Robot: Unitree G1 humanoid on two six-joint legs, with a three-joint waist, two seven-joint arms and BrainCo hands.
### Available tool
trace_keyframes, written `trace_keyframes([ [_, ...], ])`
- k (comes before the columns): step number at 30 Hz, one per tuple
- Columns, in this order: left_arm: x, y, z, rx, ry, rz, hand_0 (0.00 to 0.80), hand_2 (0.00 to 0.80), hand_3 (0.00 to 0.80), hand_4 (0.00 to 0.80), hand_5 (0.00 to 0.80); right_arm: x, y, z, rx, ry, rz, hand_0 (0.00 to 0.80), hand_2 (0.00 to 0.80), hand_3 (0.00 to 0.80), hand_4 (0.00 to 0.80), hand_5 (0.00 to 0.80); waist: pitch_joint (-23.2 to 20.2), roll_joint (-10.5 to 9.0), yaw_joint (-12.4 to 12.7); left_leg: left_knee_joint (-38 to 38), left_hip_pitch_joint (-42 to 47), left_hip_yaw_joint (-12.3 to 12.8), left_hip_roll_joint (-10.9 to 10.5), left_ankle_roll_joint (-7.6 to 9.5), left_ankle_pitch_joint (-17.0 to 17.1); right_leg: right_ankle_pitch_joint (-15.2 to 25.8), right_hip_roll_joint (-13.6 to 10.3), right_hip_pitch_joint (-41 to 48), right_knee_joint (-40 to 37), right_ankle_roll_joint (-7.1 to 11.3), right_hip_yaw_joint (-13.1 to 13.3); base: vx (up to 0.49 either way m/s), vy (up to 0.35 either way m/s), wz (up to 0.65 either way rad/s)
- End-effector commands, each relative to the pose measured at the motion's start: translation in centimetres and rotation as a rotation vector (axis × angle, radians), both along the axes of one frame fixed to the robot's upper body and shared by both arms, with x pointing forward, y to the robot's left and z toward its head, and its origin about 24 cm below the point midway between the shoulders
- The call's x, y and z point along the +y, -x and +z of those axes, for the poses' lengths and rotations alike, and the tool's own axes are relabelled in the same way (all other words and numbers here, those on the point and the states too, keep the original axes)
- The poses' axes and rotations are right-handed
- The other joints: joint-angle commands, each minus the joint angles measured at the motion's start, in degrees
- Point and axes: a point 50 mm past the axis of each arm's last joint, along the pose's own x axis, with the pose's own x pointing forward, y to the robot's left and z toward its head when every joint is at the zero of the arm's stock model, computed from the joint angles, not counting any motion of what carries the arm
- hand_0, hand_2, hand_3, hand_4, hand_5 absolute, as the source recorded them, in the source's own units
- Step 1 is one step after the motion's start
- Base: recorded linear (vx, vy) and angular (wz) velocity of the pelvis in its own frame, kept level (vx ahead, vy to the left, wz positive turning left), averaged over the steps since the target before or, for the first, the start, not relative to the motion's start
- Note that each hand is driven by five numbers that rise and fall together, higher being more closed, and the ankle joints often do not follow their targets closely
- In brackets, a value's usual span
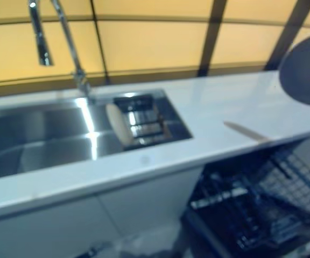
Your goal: Take plates into dishwasher
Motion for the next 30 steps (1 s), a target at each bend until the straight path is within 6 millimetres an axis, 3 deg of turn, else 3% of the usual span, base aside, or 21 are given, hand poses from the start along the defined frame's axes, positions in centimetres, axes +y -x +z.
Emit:
trace_keyframes([
  [1,2.4,-2.5,1.1,-0.041,-0.081,-0.016,0.000,0.000,0.000,0.000,0.000,-1.1,1.6,1.0,-0.050,-0.069,-0.072,0.800,0.800,0.800,0.800,0.800,0.3,-4.60,-2.0,0.2,2.0,0.4,1.7,1.78,-0.6,-1.0,-1.9,3.9,0.2,3.92,0.3,-0.010,-0.041,-0.21],
  [7,2.3,-3.0,1.1,-0.041,-0.079,-0.002,0.000,0.000,0.000,0.000,0.000,-2.3,2.1,-1.8,-0.004,-0.187,-0.108,0.800,0.800,0.800,0.800,0.800,1.0,-3.93,-4.4,0.2,2.4,2.6,2.2,1.74,-0.8,-0.3,-1.7,2.8,0.2,4.26,1.3,-0.010,-0.045,-0.20],
  [11,2.6,-3.1,1.2,-0.034,-0.082,-0.011,0.000,0.000,0.000,0.000,0.000,-3.2,2.5,-4.1,0.049,-0.275,-0.164,0.800,0.800,0.800,0.800,0.800,1.7,-3.67,-5.1,0.2,2.4,3.4,2.3,1.65,-0.8,0.1,-1.9,1.9,0.2,4.32,1.5,-0.009,-0.011,-0.05],
  [16,2.5,-3.4,1.3,-0.032,-0.085,-0.019,0.000,0.000,0.000,0.000,0.000,-3.7,2.8,-5.6,0.092,-0.309,-0.186,0.800,0.800,0.800,0.800,0.800,2.3,-3.54,-5.4,0.2,2.5,3.9,2.4,1.61,-0.9,0.4,-2.0,1.2,0.2,4.35,1.8,-0.006,-0.001,-0.05],
  [30,1.5,-5.2,1.5,-0.069,-0.067,-0.051,0.000,0.000,0.000,0.000,0.000,-1.5,-0.8,-9.3,0.251,-0.457,-0.206,0.800,0.800,0.800,0.800,0.800,4.7,-2.37,-5.4,0.2,2.3,3.6,2.1,1.39,-1.6,0.9,-2.8,-1.1,0.5,4.40,2.1,-0.009,0.004,-0.04],
])
